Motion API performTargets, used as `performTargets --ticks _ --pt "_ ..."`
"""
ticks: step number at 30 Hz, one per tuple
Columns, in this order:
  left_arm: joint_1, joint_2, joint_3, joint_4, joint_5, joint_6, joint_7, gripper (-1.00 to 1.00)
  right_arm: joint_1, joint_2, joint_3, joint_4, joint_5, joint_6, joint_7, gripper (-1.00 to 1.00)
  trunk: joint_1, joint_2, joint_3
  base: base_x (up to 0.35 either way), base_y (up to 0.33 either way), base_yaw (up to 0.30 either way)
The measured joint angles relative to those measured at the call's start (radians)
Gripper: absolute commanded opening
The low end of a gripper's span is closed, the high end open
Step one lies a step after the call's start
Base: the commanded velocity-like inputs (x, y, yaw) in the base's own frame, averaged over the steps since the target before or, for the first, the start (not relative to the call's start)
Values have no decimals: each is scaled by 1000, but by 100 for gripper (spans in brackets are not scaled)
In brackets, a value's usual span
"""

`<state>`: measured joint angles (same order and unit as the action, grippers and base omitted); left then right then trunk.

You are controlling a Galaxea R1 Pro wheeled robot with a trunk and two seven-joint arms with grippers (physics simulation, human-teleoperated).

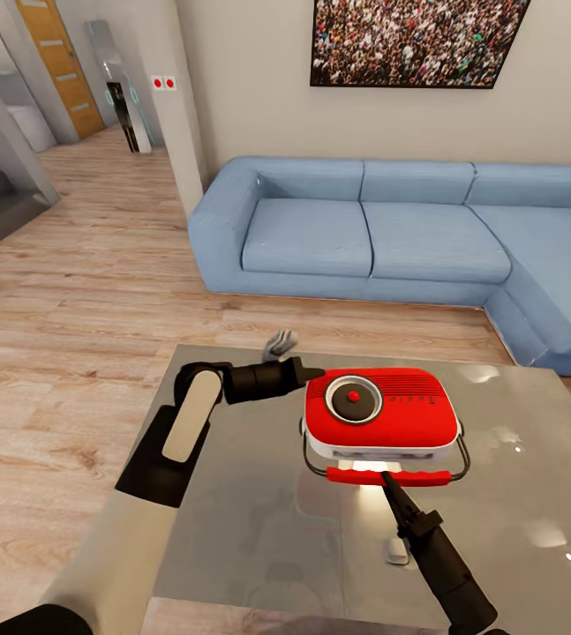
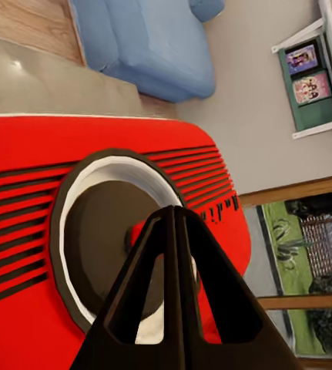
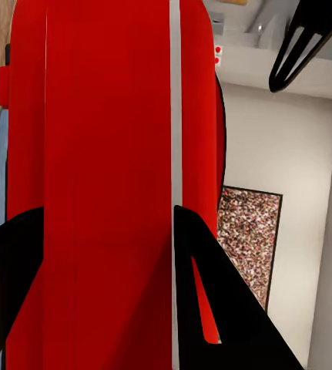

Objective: Turn on the radio receiver that's on the table in the living room.

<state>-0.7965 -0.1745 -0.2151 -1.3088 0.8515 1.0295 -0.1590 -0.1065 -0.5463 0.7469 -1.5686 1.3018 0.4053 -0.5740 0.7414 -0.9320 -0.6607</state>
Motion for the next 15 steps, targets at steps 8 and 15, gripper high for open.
performTargets --ticks 8,15 --pt "-32 0 0 69 10 -2 1 -100 0 9 6 0 -1 -1 -3 -100 0 0 0 0 0 0" --pt "-35 0 0 77 54 -2 2 -100 0 34 40 0 2 1 -4 -100 0 0 0 0 0 0"
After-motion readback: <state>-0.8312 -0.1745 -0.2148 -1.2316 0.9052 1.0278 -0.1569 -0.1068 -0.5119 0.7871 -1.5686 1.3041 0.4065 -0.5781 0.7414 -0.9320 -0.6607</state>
